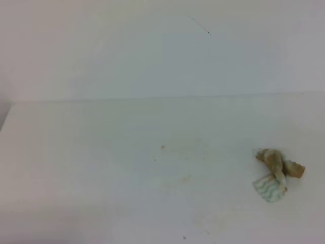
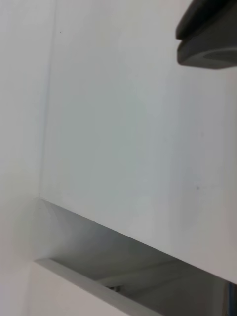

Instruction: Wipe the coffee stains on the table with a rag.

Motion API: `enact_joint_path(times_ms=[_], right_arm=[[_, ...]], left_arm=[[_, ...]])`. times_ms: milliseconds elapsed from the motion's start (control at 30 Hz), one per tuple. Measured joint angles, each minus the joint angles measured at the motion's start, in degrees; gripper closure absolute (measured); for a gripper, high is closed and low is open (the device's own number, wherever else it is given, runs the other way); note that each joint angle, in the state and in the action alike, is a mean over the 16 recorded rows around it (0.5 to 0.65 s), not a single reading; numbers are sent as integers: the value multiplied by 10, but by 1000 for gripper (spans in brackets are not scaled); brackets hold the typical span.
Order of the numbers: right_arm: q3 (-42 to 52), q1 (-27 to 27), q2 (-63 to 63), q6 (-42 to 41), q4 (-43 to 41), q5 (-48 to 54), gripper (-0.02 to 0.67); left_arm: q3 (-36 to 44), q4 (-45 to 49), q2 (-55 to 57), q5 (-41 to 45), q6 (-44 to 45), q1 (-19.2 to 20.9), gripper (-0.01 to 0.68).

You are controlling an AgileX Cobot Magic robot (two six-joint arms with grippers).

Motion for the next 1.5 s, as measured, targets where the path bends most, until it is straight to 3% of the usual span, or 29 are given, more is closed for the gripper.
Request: enact_joint_path(times_ms=[400, 1100, 1300, 1500], right_arm=[[70, 0, -22, -1, 2, -2, 646], [257, -1, -252, 12, 19, 4, 646], [274, -4, -253, 70, -13, 29, 646], [274, -8, -253, 188, -113, 56, 646]], left_arm=[[0, 0, 0, 0, 0, 0, 675], [3, 0, -1, -1, 0, 0, 674], [3, 0, -1, -1, 0, 0, 675], [0, 0, 0, 0, 0, 0, 675]])
